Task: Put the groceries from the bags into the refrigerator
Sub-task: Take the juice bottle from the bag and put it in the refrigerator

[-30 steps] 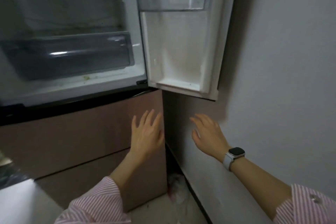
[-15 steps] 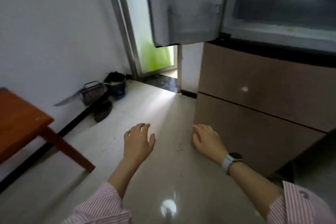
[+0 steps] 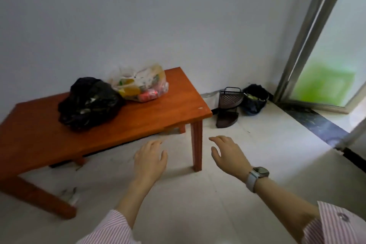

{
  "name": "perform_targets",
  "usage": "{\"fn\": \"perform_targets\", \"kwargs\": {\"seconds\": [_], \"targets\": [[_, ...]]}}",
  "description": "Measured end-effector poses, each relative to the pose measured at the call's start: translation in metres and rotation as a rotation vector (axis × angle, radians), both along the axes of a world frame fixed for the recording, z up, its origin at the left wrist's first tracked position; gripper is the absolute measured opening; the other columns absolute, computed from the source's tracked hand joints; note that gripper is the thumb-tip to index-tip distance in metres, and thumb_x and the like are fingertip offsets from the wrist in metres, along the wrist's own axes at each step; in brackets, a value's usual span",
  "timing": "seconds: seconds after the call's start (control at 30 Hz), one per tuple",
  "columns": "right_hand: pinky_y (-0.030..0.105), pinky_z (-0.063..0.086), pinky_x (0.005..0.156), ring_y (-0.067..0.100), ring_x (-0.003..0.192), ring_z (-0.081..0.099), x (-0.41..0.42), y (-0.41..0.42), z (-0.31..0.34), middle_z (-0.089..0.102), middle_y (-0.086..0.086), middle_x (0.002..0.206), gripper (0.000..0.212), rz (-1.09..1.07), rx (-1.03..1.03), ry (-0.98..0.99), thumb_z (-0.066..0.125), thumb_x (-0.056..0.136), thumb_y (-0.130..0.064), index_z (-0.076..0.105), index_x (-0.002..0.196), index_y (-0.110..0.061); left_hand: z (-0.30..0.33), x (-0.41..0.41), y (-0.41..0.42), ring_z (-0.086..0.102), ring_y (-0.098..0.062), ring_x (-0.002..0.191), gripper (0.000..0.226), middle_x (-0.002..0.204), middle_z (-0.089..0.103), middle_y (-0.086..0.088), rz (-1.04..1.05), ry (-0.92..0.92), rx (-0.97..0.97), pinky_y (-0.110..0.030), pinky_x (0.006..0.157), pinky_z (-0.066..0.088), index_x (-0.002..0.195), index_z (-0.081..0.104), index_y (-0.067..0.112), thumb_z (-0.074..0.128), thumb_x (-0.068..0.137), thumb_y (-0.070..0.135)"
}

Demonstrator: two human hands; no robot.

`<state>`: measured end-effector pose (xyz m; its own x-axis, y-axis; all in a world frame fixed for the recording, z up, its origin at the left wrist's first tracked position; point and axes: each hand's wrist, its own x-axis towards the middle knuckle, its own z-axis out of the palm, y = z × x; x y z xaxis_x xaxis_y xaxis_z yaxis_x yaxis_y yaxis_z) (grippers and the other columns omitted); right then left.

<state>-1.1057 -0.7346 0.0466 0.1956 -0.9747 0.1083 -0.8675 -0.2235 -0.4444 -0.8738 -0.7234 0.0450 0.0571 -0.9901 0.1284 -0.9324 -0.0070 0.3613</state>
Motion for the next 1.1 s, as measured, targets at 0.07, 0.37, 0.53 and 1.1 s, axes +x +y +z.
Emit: {"fn": "perform_targets", "kwargs": {"seconds": [0.07, 0.37, 0.53, 1.1], "targets": [[0.034, 0.039, 0.097, 0.022, 0.120, 0.044, 0.032, -0.039, -0.001, 0.050, 0.004, 0.130, 0.037, 0.072, 0.002, 0.004, 0.040, 0.095, -0.024, 0.046, 0.131, -0.016, -0.003, 0.030, -0.023, 0.045, -0.018, 0.123, 0.039, 0.133, 0.049, -0.004, 0.051, 0.037, -0.019, -0.034, 0.102, 0.035, 0.131, 0.048, 0.014, 0.045, 0.094, 0.026], [0.037, 0.040, 0.093, 0.025, 0.115, 0.045, 0.126, -0.246, -0.014, 0.049, 0.006, 0.128, 0.040, 0.278, -0.037, 0.040, 0.039, 0.094, -0.023, 0.043, 0.133, -0.015, -0.004, 0.110, -0.190, 0.042, -0.018, 0.125, 0.041, 0.136, 0.046, -0.001, 0.217, -0.006, -0.047, -0.034, 0.103, 0.035, 0.133, 0.044, 0.018, 0.045, 0.094, 0.031], [0.039, 0.043, 0.089, 0.027, 0.112, 0.047, 0.183, -0.355, 0.000, 0.052, 0.008, 0.124, 0.038, 0.412, -0.121, 0.073, 0.040, 0.092, -0.021, 0.046, 0.129, -0.014, 0.013, 0.155, -0.285, 0.038, -0.019, 0.128, 0.042, 0.138, 0.043, -0.004, 0.252, -0.044, -0.076, -0.036, 0.105, 0.033, 0.133, 0.044, 0.016, 0.046, 0.093, 0.029], [0.059, 0.032, 0.102, 0.024, 0.093, 0.065, 0.334, -0.568, -0.026, 0.067, 0.003, 0.096, 0.038, 0.566, -0.327, 0.570, 0.073, 0.070, -0.025, 0.063, 0.107, -0.022, -0.049, 0.308, -0.487, 0.067, -0.016, 0.075, 0.042, 0.079, 0.071, 0.002, -0.213, -0.163, -0.134, -0.021, 0.082, 0.037, 0.090, 0.069, 0.016, 0.036, 0.089, 0.040]]}}
